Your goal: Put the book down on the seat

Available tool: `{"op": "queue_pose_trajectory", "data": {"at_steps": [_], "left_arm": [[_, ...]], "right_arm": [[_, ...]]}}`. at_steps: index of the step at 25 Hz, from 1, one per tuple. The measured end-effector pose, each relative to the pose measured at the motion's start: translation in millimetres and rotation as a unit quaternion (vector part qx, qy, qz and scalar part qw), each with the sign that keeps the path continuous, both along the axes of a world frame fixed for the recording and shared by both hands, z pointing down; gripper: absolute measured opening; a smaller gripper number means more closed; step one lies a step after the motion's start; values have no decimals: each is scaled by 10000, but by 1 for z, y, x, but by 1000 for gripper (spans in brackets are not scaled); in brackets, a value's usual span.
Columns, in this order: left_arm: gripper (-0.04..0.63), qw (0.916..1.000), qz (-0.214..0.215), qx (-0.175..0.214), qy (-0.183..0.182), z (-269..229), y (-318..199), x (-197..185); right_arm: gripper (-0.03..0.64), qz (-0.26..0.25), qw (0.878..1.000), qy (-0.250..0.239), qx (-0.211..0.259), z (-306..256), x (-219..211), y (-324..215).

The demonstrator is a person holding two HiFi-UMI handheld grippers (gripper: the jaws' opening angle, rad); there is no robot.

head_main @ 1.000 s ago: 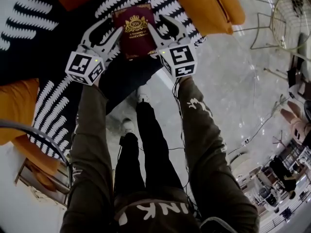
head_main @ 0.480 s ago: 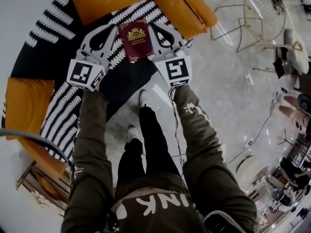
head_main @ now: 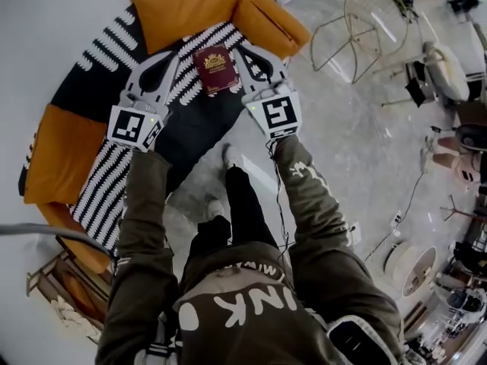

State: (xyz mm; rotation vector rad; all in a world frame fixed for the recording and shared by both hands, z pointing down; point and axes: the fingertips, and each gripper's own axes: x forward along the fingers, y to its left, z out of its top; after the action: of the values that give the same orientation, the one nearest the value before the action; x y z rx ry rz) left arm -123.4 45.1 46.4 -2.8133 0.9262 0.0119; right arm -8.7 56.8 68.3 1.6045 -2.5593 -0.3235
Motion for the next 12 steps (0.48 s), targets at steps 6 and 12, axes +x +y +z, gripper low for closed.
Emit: {"op": "queue_pose_trajectory", "data": {"at_steps": [6, 12], "left_arm": [[4, 9995, 167, 274, -16, -69, 73, -11], [4, 9991, 209, 347, 96, -120, 124, -37]], "right_arm": [[11, 12, 9992, 25, 404, -81, -14, 81], [12, 47, 9986, 24, 521, -142, -40, 141]]}}
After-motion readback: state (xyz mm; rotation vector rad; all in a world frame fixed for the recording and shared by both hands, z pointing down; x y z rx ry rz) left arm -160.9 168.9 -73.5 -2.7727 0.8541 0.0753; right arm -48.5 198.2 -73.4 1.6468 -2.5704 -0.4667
